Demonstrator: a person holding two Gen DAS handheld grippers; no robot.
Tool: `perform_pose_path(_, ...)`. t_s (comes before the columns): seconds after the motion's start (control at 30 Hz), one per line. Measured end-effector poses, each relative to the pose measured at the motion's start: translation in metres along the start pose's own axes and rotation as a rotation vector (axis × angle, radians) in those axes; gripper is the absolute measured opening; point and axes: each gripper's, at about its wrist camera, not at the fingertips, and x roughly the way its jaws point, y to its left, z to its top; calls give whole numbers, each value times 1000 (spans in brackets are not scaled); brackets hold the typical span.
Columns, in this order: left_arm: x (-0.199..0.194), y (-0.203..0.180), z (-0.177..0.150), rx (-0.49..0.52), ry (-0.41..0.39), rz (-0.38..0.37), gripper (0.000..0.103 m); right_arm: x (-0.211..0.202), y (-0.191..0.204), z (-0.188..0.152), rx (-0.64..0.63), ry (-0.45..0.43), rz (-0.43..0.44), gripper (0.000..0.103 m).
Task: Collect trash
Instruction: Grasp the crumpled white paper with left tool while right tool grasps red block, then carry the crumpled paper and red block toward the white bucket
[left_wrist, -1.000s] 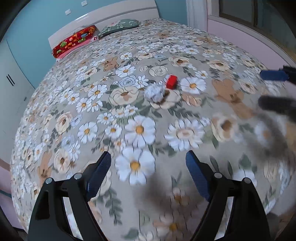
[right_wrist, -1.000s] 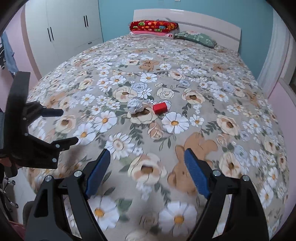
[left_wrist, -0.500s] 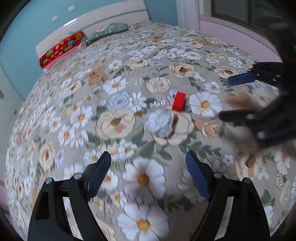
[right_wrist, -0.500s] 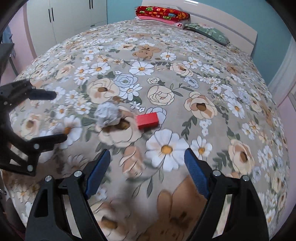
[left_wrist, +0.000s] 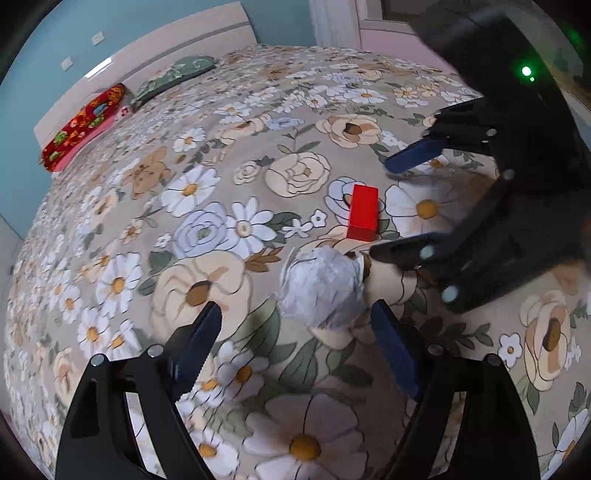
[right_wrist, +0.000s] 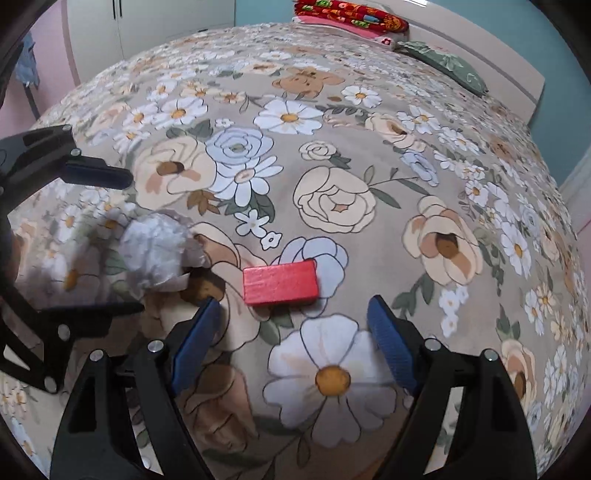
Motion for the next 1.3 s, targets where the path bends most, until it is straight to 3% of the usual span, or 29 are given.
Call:
perform_pose_path(0.17, 16, -2, 9, 40, -8, -9, 83, 11, 3, 10, -45, -13, 11, 81)
perform_pose_path(0.3, 24, 3, 13, 15, -1, -30, 63, 18, -6, 16, -6, -14, 46, 76)
perform_pose_path(0.47, 26, 3, 11, -42, 7, -54, 43, 19, 5, 16, -18, -25, 76, 44)
perform_pose_path(0.73, 5, 6, 3, -155, -14, -46, 39, 5, 3, 12, 88, -39, 50, 42)
perform_pose_path(1.03, -55, 2, -7, -225, 2, 27, 39, -71, 8, -4, 130, -106, 26, 42)
perform_pose_path(1.3, -167, -6, -11, -239, -101, 158, 38, -190, 36, -23, 134, -180, -19, 42)
